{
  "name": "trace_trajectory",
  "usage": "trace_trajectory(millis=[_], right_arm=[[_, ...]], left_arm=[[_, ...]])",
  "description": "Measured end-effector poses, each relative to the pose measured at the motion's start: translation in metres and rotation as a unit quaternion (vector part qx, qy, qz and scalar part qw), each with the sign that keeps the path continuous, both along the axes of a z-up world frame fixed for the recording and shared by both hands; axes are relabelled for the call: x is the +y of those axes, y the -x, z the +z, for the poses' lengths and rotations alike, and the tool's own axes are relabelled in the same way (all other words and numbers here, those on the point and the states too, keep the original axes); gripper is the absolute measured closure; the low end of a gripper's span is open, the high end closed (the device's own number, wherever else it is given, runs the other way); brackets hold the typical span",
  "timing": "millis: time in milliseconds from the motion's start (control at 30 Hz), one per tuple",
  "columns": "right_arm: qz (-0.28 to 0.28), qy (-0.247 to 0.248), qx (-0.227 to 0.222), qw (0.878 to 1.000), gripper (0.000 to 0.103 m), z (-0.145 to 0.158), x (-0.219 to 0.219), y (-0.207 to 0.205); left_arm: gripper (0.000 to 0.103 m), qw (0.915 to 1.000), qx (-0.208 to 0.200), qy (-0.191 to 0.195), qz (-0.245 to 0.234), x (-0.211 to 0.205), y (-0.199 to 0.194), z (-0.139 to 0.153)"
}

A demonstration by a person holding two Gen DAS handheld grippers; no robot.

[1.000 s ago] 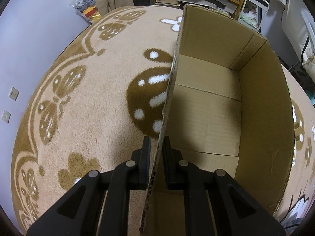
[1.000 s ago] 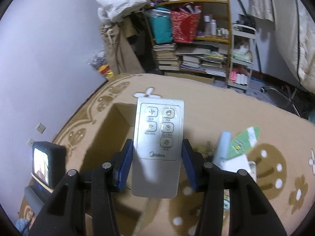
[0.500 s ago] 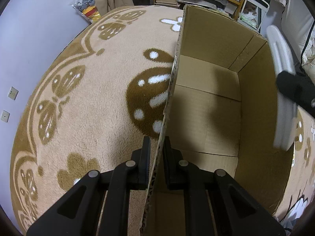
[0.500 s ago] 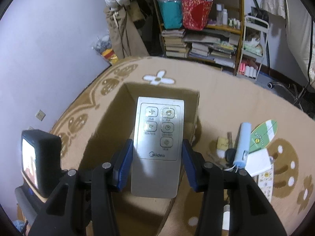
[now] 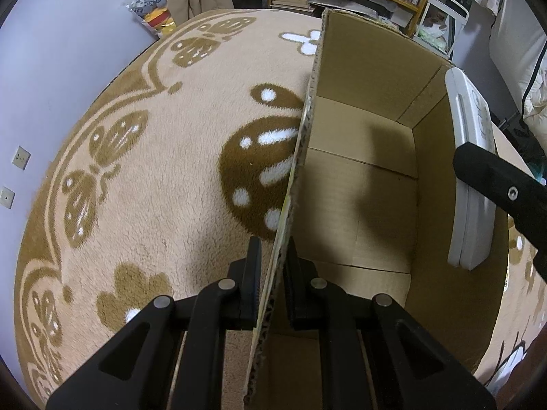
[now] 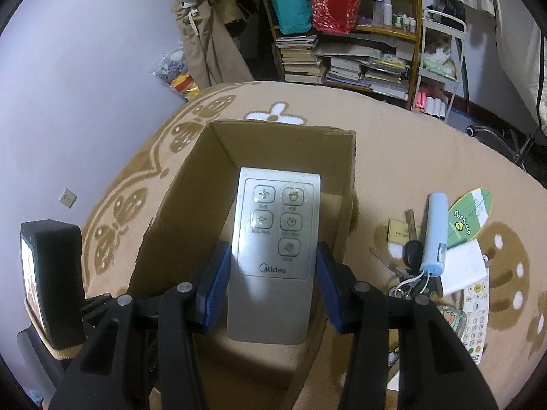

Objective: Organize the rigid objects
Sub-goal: 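Carry the white Midea remote into the box with the right tool and release, then move the right tool back to the pile and grasp the white plug charger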

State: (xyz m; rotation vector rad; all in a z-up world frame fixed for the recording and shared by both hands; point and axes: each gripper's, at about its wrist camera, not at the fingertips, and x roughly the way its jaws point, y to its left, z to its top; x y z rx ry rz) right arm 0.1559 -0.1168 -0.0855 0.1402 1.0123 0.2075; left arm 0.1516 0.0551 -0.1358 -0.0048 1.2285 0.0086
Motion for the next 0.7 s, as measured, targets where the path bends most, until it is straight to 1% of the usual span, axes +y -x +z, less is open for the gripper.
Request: trace_trajectory(millis=[100,233,300,367,400,467,533,700], right_arm=[[-0.001,0.005,0.000,1.000,0.051,0.000,-0.001,0.001],[-0.001,-0.009,-0.007,1.000,0.050,0.002,-0.004,0.004],[0.002,-0.011,-0.014,1.000,0.047,0.007,-0.005,0.005],[0.005,-0.012,-0.021,1.000,0.035,0.013,-0.006,0.006],[0.005,-0.013,-0.028,0.999,0.033,0.018,-0.008,0.007],[0.004,-0.010,-0.042,0.999,0.023,0.026,-0.010,0.011],[0.000,-0.003,-0.054,0.999,0.016,0.034,-0.015,0.015],[-0.019,0.011,-0.062,0.998,0.008,0.043,-0.036,0.022]], left_arm=[[0.091,1.0000,-0.001,0.001,-0.001,0.000,0.001,0.000],[0.091,1.0000,-0.001,0.003,0.001,0.001,0.001,0.000],[0.092,1.0000,-0.001,0.002,0.001,0.001,0.001,0.001],[0.092,1.0000,-0.001,0.003,0.001,0.001,0.001,0.000],[0.092,1.0000,-0.001,0.003,0.001,0.001,0.000,0.000],[0.092,1.0000,-0.001,0.002,0.001,0.002,0.000,0.000],[0.091,1.0000,-0.001,0.002,0.000,0.002,0.000,0.000],[0.091,1.0000,0.000,0.004,0.002,0.002,0.000,-0.001]])
